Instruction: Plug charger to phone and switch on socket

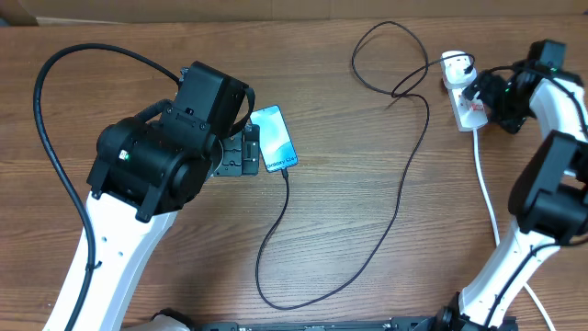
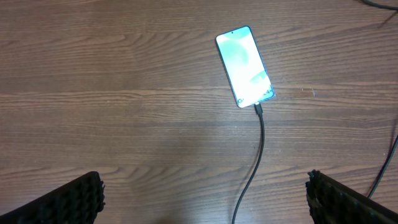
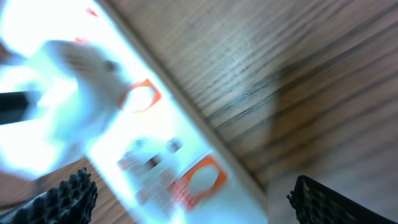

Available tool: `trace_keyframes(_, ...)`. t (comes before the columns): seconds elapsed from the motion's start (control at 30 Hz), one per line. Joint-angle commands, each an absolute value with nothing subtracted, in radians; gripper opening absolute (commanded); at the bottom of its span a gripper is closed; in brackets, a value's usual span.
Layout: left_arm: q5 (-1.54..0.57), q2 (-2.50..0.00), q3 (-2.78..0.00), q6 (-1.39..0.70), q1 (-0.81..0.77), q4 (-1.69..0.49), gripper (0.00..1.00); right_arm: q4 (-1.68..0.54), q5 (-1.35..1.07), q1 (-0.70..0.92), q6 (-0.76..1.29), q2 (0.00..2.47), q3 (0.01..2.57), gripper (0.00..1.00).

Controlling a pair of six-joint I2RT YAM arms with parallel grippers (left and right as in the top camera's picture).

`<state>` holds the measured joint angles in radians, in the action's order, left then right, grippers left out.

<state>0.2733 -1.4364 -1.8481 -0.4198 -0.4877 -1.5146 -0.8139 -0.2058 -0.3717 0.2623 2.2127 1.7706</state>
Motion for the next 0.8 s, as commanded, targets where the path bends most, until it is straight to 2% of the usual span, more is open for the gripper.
trace_keyframes(0.0,0.273,-1.435,-1.848,-0.434,-0.492,-1.514,1.00,-0.846,-0.223,-0.402,0.305,1.956,1.784,1.00)
trace_keyframes(0.2,0.269,-1.435,-1.848,-0.434,-0.492,-1.525,1.00,-1.038,-0.230,-0.400,0.360,1.619,1.784,1.00)
trace_keyframes(0.4,0.269,-1.435,-1.848,-0.434,-0.492,-1.543,1.00,-1.269,-0.227,-0.332,0.357,1.343,1.776,1.00)
trace_keyframes(0.53,0.261,-1.435,-1.848,-0.435,-0.492,-1.543,1.00,-1.339,-0.178,-0.266,0.329,1.191,1.732,1.00)
trace_keyframes(0.77,0.262,-1.435,-1.848,-0.434,-0.492,-1.529,1.00,-1.426,-0.176,-0.246,0.329,0.989,1.665,1.00)
